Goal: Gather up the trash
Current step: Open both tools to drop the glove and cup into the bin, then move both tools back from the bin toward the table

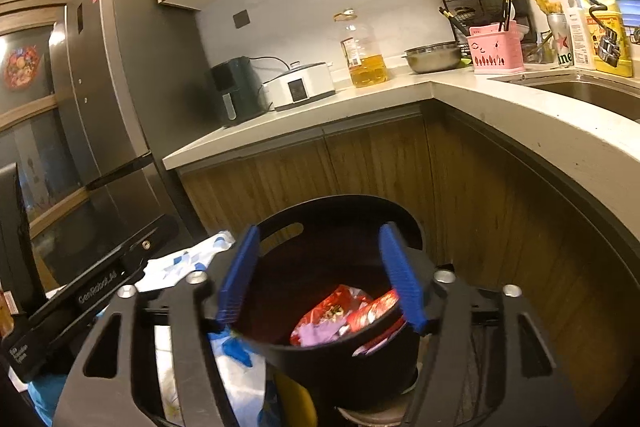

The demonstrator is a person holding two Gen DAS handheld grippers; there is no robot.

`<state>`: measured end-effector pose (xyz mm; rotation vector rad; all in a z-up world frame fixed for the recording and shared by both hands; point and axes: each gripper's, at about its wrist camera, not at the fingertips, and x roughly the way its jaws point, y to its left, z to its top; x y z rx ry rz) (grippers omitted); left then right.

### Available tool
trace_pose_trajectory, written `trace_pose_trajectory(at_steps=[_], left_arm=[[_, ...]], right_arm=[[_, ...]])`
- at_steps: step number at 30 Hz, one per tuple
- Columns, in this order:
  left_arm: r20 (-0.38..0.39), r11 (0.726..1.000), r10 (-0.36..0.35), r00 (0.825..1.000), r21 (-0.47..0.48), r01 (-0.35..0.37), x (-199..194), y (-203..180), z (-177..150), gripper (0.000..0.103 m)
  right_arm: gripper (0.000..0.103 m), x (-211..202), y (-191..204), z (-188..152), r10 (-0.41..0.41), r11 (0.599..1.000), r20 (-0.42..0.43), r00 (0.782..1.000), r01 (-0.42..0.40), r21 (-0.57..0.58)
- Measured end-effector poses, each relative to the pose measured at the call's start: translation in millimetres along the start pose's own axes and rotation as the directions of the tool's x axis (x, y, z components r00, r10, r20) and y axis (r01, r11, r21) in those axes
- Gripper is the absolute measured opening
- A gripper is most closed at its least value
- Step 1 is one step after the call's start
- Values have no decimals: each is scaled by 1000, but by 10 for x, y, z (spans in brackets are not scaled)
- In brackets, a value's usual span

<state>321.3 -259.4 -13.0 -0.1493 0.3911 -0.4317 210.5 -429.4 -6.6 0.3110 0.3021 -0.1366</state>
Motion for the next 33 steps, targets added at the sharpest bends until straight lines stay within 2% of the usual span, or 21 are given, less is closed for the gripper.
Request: trace_pose_trajectory(at_steps=[8,13,16,33], left_arm=[[25,993,115,993,10,-115,-542,181,-95,91],[54,986,163,985,16,-164,-917,251,-148,96],[59,983,179,982,30,-181,-1106,276,-218,96],[60,967,253,966,11,-254,-1950,667,-517,96]], right_arm=[[78,-256,229,-27,-28,999,2,1000,28,-28],[79,-477,432,-106,-100,992,18,995,101,-73],[79,-640,541,-163,-115,989,34,993,118,-92],[84,-1216,1008,-634,-74,990,14,997,76,-119]])
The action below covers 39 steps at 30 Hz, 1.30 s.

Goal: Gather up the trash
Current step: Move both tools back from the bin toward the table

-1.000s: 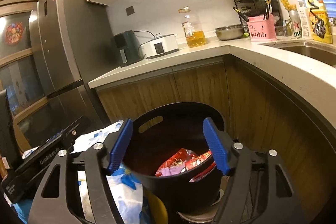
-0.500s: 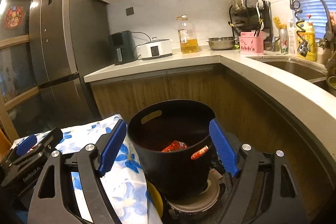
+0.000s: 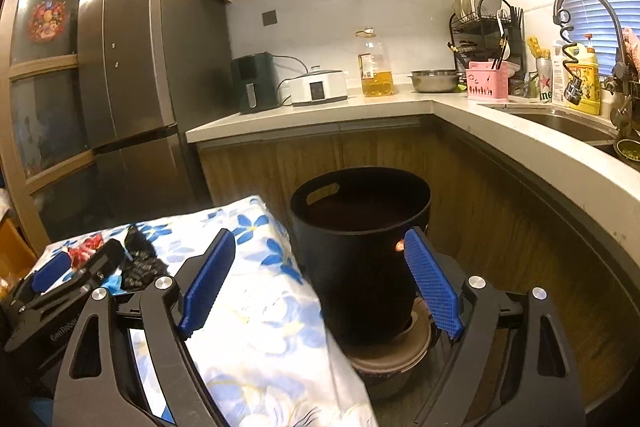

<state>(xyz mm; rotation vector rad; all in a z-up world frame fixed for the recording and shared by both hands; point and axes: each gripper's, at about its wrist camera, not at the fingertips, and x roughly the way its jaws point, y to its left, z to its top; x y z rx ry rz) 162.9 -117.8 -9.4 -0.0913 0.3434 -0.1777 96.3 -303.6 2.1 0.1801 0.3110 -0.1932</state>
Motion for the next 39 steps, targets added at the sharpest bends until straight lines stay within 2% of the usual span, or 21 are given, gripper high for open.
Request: trace_pose_trajectory(at_steps=[11,23,27,39], left_arm=[[3,995,87,996,-40,-87,-236,402,-172,96],[-8,979,176,984,-98,-176,-243,879,-264,96],[-24,971,211,977,-113,-213,-193,1041,-293,96],[-63,930,332,941,-146,-338,86,1540,-318,96]], right_arm=[[84,-62,297,-154,68,998,-11,998,-68,-18],[84,78,572,-249,157,987,-35,987,-158,-37],[84,176,655,-296,181,982,-54,982,-183,-37],[84,477,1049,-389,258,960,-75,963,-265,-88]])
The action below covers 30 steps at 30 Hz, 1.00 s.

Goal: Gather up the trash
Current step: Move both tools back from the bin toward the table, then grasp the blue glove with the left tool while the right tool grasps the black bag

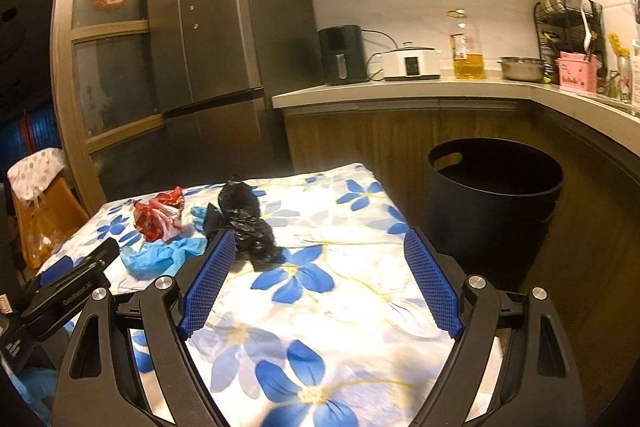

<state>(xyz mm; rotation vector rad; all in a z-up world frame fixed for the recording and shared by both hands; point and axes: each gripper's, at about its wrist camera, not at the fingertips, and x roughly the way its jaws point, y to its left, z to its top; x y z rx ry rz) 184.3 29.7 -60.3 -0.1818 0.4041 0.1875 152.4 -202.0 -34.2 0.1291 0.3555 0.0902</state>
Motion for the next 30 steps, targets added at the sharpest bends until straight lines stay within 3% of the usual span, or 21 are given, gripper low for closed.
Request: trace_pose_trajectory(at_steps=[11,17,26,30], left_arm=[[-64,999,31,997,12,-30,502,-69,57,96],[-114,1000,13,993,26,-10,704,-119,47,95],[-258,1000,-4,966,27,11,1039,-86,-81,61],[-280,999,-25,960,17,31,1096,-66,-131,41]], right_arm=[[84,466,178,65,41,999,-8,999,-41,0],[84,731,253,70,61,998,-32,998,-60,5],[83,1077,431,51,86,996,-64,994,-87,-13],[81,1209,512,18,90,995,-86,992,-93,-23]])
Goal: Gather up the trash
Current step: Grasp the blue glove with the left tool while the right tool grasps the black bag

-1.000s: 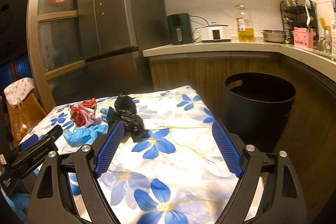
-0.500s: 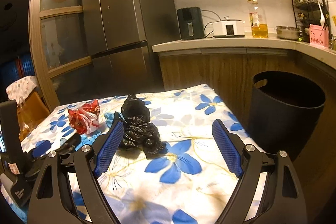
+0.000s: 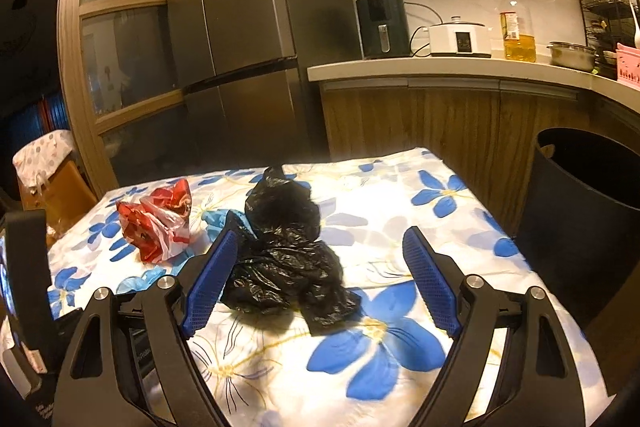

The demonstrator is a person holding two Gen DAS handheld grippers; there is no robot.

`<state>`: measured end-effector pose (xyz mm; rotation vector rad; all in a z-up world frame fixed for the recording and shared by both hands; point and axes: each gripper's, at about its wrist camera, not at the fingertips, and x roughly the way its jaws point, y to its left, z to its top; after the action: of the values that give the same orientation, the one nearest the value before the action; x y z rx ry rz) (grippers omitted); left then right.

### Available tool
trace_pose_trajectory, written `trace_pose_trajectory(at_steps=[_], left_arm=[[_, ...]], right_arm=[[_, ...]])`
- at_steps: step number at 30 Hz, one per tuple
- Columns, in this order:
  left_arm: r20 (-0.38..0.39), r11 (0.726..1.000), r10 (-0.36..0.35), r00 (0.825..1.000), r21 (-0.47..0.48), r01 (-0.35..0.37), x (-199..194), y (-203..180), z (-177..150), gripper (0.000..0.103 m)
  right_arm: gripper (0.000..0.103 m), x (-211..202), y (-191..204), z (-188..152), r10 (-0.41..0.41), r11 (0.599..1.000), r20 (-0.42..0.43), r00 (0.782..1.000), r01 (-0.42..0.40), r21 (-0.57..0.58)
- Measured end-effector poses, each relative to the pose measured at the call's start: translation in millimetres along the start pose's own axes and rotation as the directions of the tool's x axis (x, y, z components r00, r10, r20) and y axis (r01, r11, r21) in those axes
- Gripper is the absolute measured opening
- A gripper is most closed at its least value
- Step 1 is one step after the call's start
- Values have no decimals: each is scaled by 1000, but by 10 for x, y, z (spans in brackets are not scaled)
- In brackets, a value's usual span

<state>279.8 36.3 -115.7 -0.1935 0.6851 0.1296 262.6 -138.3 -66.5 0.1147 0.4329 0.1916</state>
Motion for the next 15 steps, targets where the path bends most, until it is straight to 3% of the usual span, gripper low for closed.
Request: trace_pose_trajectory(at_steps=[4,6,10,15], left_arm=[[0,999,-27,1000,-28,27,8,66,-13,17],[7,997,-48,999,-59,48,-15,125,-17,10],[51,991,-93,994,-89,97,-160,183,-17,7],[90,987,-113,990,-105,123,-386,252,-64,7]], right_arm=[[79,128,20,-5,5,1000,-32,999,-4,13],[77,198,24,2,9,1000,-50,999,-8,20],[69,331,58,-15,22,1000,-93,995,-21,14],[48,393,108,-52,46,999,-124,991,-48,-11]])
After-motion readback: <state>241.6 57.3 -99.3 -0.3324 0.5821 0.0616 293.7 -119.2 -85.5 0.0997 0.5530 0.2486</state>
